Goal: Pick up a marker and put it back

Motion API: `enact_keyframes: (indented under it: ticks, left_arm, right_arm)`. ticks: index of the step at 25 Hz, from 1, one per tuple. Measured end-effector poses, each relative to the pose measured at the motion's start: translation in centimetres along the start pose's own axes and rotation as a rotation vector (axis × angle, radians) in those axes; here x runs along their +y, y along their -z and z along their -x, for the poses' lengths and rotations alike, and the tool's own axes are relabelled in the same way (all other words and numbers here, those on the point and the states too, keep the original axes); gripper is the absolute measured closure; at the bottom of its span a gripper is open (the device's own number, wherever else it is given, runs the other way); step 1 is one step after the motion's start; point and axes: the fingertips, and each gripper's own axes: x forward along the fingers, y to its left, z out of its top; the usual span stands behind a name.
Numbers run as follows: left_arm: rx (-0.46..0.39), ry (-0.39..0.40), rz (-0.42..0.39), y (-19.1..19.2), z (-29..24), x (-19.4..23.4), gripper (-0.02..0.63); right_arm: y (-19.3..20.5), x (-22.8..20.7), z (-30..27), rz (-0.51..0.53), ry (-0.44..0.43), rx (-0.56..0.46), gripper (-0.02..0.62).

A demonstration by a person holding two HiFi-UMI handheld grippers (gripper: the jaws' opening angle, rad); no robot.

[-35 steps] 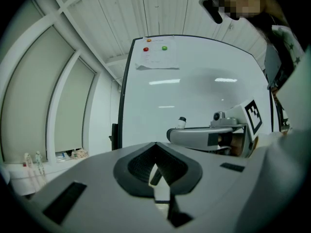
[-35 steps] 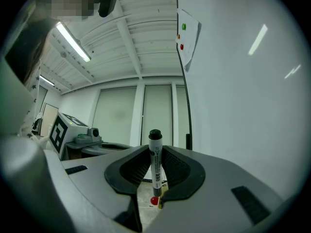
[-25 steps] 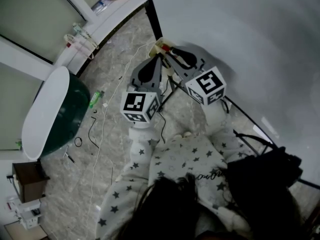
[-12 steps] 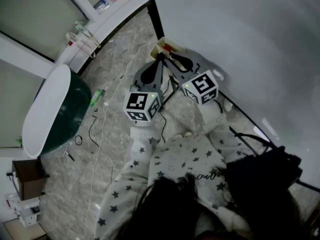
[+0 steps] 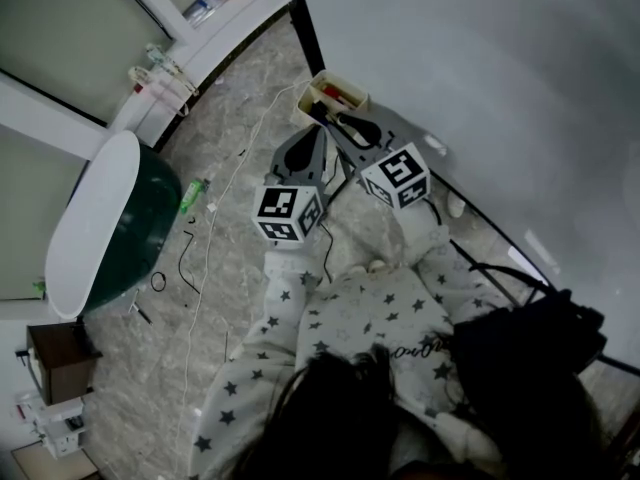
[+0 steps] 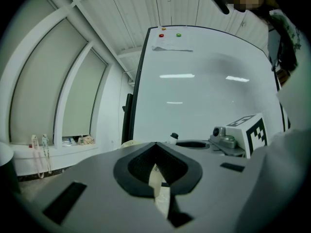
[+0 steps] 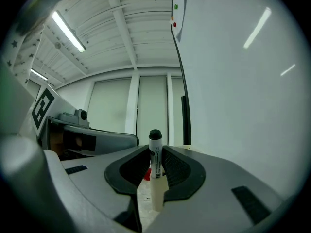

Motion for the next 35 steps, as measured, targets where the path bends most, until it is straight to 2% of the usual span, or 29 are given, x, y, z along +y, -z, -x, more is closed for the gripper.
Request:
enact_keyframes:
  ticks: [11,23,28,35]
  left_arm:
    - [0.015,0.006,0.010,1.0,-0.3,0.1,0.605]
    - [-0.002,0.017,0.007,0.4,-0.4,0.0,0.604]
    - [-0.031,0.022,-0.014,-2.4,0.6,-0.5,0.604]
    - [-0.069,0.082,-0.080,-7.2,1.0,-2.6,0.604]
  right_arm:
    - [0.6,-0.2,-0.1,-0.018,0.000,-0.002,0.512]
    - [-0.9,-0.6,0.8,0.039,0.004,-0.010,0.511]
    - [-5.4,-0.4,2.7,0.018,0.007,-0.119,0.511]
    - [-8.8,0.9,3.8,-0.006,-0.041,-0.137,0.512]
